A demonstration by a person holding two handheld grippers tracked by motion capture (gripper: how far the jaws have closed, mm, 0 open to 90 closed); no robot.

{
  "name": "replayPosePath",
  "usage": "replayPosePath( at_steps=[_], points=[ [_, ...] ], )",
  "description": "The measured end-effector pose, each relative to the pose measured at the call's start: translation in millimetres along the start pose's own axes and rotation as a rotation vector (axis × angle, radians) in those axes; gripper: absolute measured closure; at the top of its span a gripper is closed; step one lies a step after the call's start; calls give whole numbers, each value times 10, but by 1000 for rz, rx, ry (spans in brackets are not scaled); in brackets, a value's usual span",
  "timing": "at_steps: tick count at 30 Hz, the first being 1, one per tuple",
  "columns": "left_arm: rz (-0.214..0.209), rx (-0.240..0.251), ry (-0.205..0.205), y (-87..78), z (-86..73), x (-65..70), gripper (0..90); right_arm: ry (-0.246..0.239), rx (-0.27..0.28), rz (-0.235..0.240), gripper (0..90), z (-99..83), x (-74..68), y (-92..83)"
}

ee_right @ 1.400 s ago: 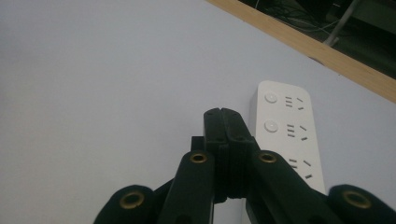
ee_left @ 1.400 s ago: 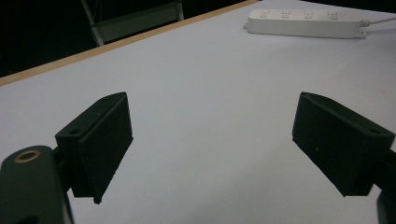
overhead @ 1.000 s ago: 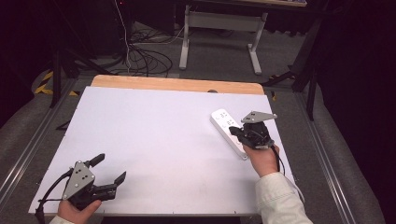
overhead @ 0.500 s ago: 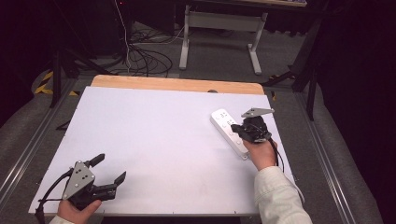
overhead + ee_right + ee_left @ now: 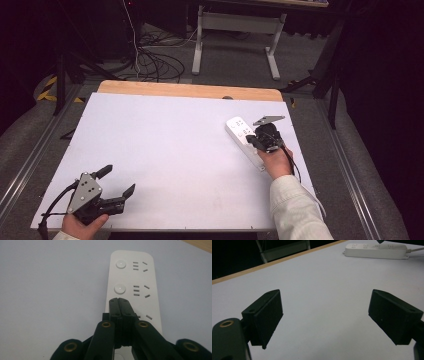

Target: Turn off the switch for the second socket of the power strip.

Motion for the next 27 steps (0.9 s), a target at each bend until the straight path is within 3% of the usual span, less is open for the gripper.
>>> replayPosePath(
  at_steps=[27],
  points=[
    [12, -5, 1, 0, -1, -2, 128, -44, -39, -37, 900, -24, -30, 110]
  ],
)
Point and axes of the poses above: each handheld gripper's, and its own axes: y roughly forward along the jaws, z roughly out of its top, x roughly to its right, the point moved 3 cm from there along y, roughly forward along the jaws, and after that the axes turned 14 degrees about -z, right-handed, at the moved point
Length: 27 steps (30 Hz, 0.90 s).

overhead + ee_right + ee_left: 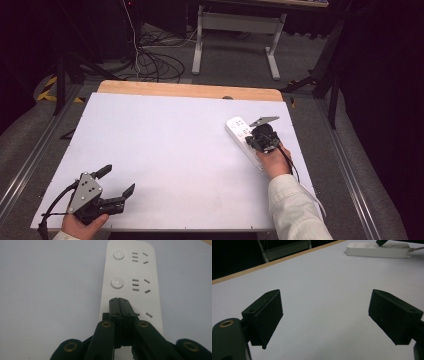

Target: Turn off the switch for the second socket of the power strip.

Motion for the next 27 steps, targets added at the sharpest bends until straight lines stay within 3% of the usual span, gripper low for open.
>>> replayPosePath(
  at_steps=[16, 27],
  points=[
    [5, 4, -5, -4, 0, 1, 128, -32, 5, -17, 900, -21, -36, 6],
    [5, 4, -9, -2, -1, 6, 129, 5, 12, -7, 900, -39, -18, 12]
  ],
)
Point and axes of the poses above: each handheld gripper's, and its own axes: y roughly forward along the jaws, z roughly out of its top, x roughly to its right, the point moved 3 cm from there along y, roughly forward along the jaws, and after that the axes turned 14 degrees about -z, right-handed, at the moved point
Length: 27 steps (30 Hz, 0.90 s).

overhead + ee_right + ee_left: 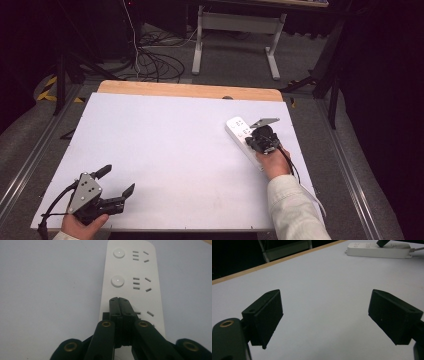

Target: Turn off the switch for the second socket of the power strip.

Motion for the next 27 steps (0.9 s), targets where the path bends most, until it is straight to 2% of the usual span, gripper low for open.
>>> replayPosePath(
  at_steps=[14, 27],
  points=[
    [4, -5, 7, -1, 0, -3, 129, 11, 9, -6, 900, -15, -6, -2],
    [4, -7, 6, 0, -1, -2, 129, 2, 10, -22, 900, -19, -34, 0]
  ],
)
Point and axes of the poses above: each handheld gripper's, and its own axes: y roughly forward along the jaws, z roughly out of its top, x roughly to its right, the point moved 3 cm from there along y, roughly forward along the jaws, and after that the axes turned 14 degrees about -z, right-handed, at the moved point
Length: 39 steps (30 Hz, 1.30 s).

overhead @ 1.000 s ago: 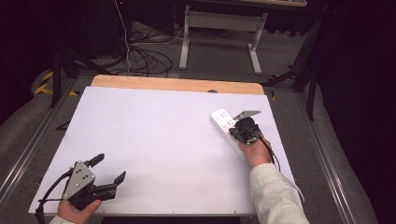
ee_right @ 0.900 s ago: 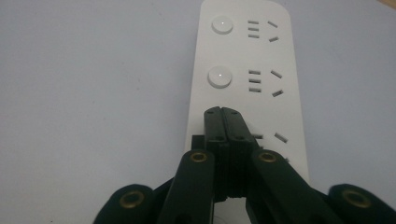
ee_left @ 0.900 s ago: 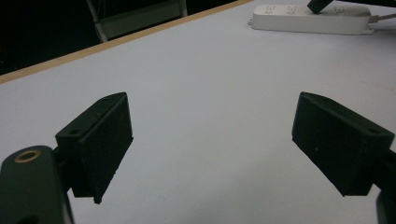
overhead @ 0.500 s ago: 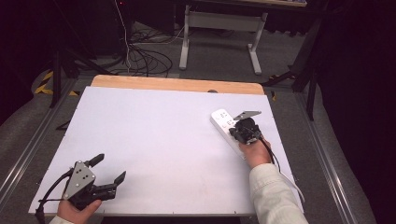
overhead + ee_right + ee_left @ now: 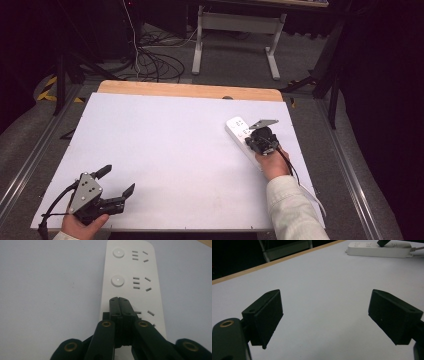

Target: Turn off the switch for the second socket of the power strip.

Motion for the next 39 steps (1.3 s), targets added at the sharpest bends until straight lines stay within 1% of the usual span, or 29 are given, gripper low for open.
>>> replayPosePath(
  at_steps=[4, 5, 6, 7, 10, 12, 14, 15, 21, 24, 26, 27, 28, 30, 33, 36, 38, 39],
  points=[
    [-1, 5, -9, 0, -1, -1, 129, -3, 9, -14, 900, -10, -5, -6],
    [-1, 5, -9, 0, -1, -3, 129, 11, 15, -11, 900, -15, -3, -9],
    [-1, 2, -8, -2, -2, -5, 129, 9, 40, -17, 900, -9, 0, -27],
    [0, 3, -10, 0, -1, -5, 129, 9, 40, -17, 900, -9, 0, -27],
    [0, 3, -9, 0, 0, -6, 129, -24, 33, -19, 900, 1, -15, -45],
    [0, 4, -9, 0, 1, -10, 129, -29, 45, -21, 900, 6, -18, -60],
    [1, 0, -6, -1, 0, -16, 129, -19, 66, -21, 900, 28, -16, -105],
    [0, -1, -6, 0, 0, -15, 129, -12, 84, -13, 900, 54, -16, -148],
    [0, 3, -10, 1, 0, -6, 129, -14, 101, -8, 900, 88, -18, -235],
    [0, 3, -10, 2, 0, -8, 129, -2, 119, 0, 900, 109, -6, -303],
    [-1, -1, -8, 3, 0, -10, 129, -9, 124, -3, 900, 124, -11, -348],
    [-2, -1, -7, 4, 0, -9, 129, -23, 133, -2, 900, 145, -20, -400],
    [-2, -2, -7, 4, 0, -8, 129, -23, 133, -2, 900, 145, -20, -400],
    [-1, -1, -8, 3, 0, -8, 129, -26, 148, 3, 900, 168, -29, -463],
    [-1, -1, -9, 2, -1, -8, 129, -23, 175, 11, 900, 179, -45, -568],
    [-2, -1, -9, 2, -2, -9, 129, -25, 184, 11, 900, 166, -44, -608],
    [1, -3, -5, 3, -1, -15, 129, -12, 202, 21, 900, 154, -40, -687],
    [-1, 0, -13, 8, -3, -10, 129, -12, 202, 21, 900, 154, -40, -687]
  ],
)
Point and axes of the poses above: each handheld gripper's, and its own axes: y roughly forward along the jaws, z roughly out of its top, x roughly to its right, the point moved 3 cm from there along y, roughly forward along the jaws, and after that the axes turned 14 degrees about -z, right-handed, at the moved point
